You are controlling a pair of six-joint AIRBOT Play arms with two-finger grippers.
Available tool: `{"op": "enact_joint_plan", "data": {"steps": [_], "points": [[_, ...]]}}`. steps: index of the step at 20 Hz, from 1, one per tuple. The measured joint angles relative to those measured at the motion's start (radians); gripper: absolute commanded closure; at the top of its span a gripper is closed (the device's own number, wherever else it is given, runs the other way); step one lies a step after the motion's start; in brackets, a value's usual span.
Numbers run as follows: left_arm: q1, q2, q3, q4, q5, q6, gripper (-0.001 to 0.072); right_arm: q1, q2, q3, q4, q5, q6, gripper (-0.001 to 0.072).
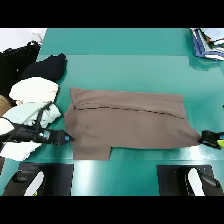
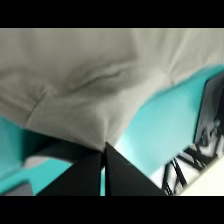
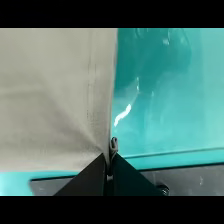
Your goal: Fold the shirts.
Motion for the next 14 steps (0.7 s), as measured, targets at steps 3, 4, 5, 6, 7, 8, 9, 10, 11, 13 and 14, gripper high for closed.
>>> {"op": "enact_joint_plan", "data": {"steps": [3, 4, 5, 6, 7, 8, 9, 10, 11, 13, 14], "points": [[0.0, -0.043, 0.134, 0.033, 0.068, -0.004, 0.0684, 0.013, -0.103, 0.105, 0.047, -0.018, 0.015, 0.0697], [0.0, -0.083, 0.17, 0.042, 0.09, 0.004, 0.0684, 0.026, -0.152, 0.144, 0.058, -0.026, 0.019, 0.0697], [0.0, -0.129, 0.201, 0.048, 0.113, 0.014, 0.0683, 0.044, -0.201, 0.181, 0.064, -0.038, 0.022, 0.0697], [0.0, -0.182, 0.23, 0.051, 0.138, 0.026, 0.0683, 0.067, -0.257, 0.221, 0.071, -0.053, 0.023, 0.0697], [-0.001, -0.246, 0.262, 0.055, 0.169, 0.037, 0.0682, 0.09, -0.316, 0.261, 0.076, -0.069, 0.024, 0.0697], [0.0, -0.317, 0.297, 0.054, 0.202, 0.047, 0.0682, 0.112, -0.371, 0.298, 0.078, -0.085, 0.027, 0.0697], [0.0, -0.384, 0.332, 0.051, 0.23, 0.058, 0.0682, 0.133, -0.426, 0.335, 0.082, -0.1, 0.03, 0.0696], [0.0, -0.459, 0.375, 0.047, 0.251, 0.07, 0.0682, 0.152, -0.484, 0.374, 0.085, -0.115, 0.033, 0.0696], [0.0, -0.528, 0.418, 0.04, 0.267, 0.082, 0.0682, 0.167, -0.536, 0.409, 0.09, -0.127, 0.037, 0.0695], [0.0, -0.662, 0.509, 0.027, 0.294, 0.1, 0.0681, 0.188, -0.639, 0.48, 0.106, -0.146, 0.045, 0.0694], [0.0, -0.723, 0.556, 0.021, 0.306, 0.106, 0.0681, 0.194, -0.682, 0.51, 0.12, -0.153, 0.047, 0.0694]]}}
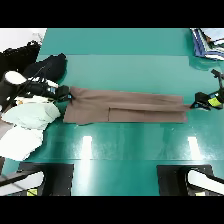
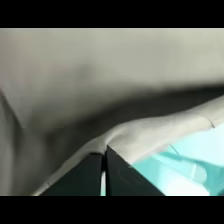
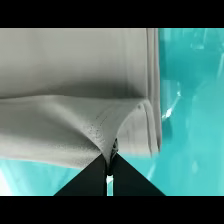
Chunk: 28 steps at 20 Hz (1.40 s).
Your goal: Fold the shirts.
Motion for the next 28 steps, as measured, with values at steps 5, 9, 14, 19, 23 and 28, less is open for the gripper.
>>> {"op": "enact_joint_plan", "data": {"steps": [5, 9, 14, 19, 23, 28], "points": [[0.001, -0.164, 0.152, -0.014, 0.076, 0.013, 0.0171, -0.003, -0.183, 0.134, 0.097, -0.021, -0.006, 0.0257], [0.002, -0.196, 0.211, -0.018, 0.087, 0.016, 0.0303, -0.044, -0.256, 0.192, 0.19, -0.026, -0.041, 0.0258], [0.0, -0.207, 0.267, -0.036, 0.018, 0.041, 0.0681, -0.139, -0.276, 0.121, 0.232, 0.016, -0.12, 0.0258], [-0.101, -0.212, 0.281, -0.047, -0.011, 0.054, 0.0682, -0.212, -0.295, -0.02, 0.288, -0.014, -0.185, 0.026], [-0.232, -0.234, 0.285, -0.045, 0.035, 0.041, 0.0682, -0.18, -0.334, -0.075, 0.402, -0.022, -0.238, 0.046], [-0.375, -0.323, 0.343, -0.047, 0.075, 0.008, 0.0682, -0.117, -0.333, -0.094, 0.458, -0.05, -0.309, 0.0696]]}}
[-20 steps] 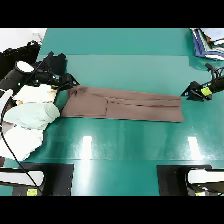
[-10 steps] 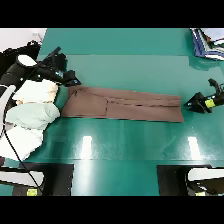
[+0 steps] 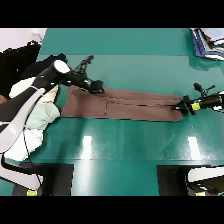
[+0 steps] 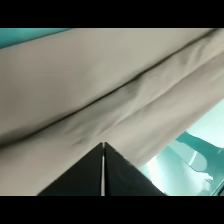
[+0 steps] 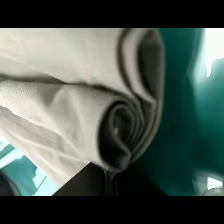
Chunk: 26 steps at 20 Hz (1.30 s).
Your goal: Fold the shirts.
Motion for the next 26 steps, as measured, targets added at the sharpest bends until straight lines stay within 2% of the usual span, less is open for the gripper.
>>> {"op": "enact_joint_plan", "data": {"steps": [4, 11, 17, 21, 24, 26], "points": [[-0.108, -0.118, 0.142, -0.001, 0.003, -0.039, 0.0682, 0.016, 0.109, 0.049, 0.063, 0.039, -0.014, 0.0697], [-0.232, -0.302, 0.308, 0.0, -0.026, -0.112, 0.0682, 0.1, 0.268, 0.314, 0.09, 0.157, 0.109, 0.0697], [-0.252, -0.342, 0.333, 0.003, 0.032, -0.148, 0.0681, 0.248, 0.293, 0.501, 0.094, 0.187, 0.186, 0.0696], [-0.246, -0.346, 0.35, 0.003, 0.066, -0.154, 0.0682, 0.372, 0.295, 0.568, 0.095, 0.145, 0.21, 0.0696], [-0.193, -0.327, 0.409, 0.039, 0.023, -0.155, 0.0683, 0.469, 0.282, 0.602, 0.096, 0.088, 0.215, 0.0695], [-0.135, -0.29, 0.451, 0.118, -0.045, -0.164, 0.0682, 0.544, 0.245, 0.639, 0.096, 0.066, 0.21, 0.0695]]}}
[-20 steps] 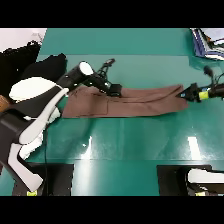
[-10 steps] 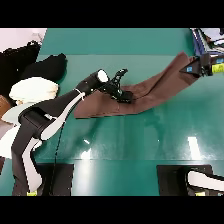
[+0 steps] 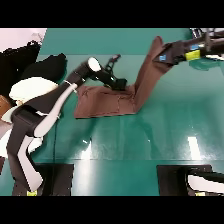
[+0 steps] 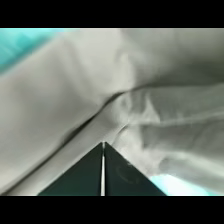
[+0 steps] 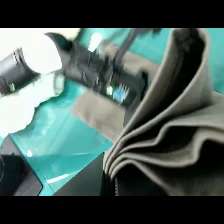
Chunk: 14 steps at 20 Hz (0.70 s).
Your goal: Fold the shirts.
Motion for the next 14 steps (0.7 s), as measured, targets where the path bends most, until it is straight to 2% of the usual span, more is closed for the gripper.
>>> {"op": "enact_joint_plan", "data": {"steps": [2, 3, 5, 6, 7, 8, 11, 14], "points": [[0.079, 0.063, 0.032, 0.103, -0.047, -0.007, 0.0681, 0.083, -0.059, 0.048, -0.003, -0.025, -0.004, 0.0694], [0.122, 0.097, 0.04, 0.15, -0.074, -0.01, 0.0681, 0.128, -0.093, 0.075, -0.002, -0.046, -0.006, 0.0663], [0.217, 0.175, 0.053, 0.222, -0.113, -0.013, 0.0681, 0.229, -0.17, 0.129, 0.0, -0.109, -0.012, 0.0296], [0.267, 0.213, 0.057, 0.251, -0.135, -0.014, 0.0681, 0.283, -0.212, 0.156, 0.001, -0.153, -0.019, 0.0232], [0.312, 0.246, 0.06, 0.271, -0.151, -0.015, 0.0681, 0.33, -0.25, 0.18, 0.002, -0.188, -0.024, 0.0233], [0.352, 0.276, 0.061, 0.287, -0.168, -0.016, 0.068, 0.375, -0.293, 0.208, 0.001, -0.22, -0.029, 0.028], [0.45, 0.343, 0.064, 0.31, -0.225, -0.013, 0.0681, 0.451, -0.386, 0.273, -0.001, -0.267, -0.039, 0.0286], [0.5, 0.373, 0.065, 0.323, -0.282, -0.003, 0.0681, 0.436, -0.391, 0.246, -0.024, -0.269, -0.047, 0.0286]]}}
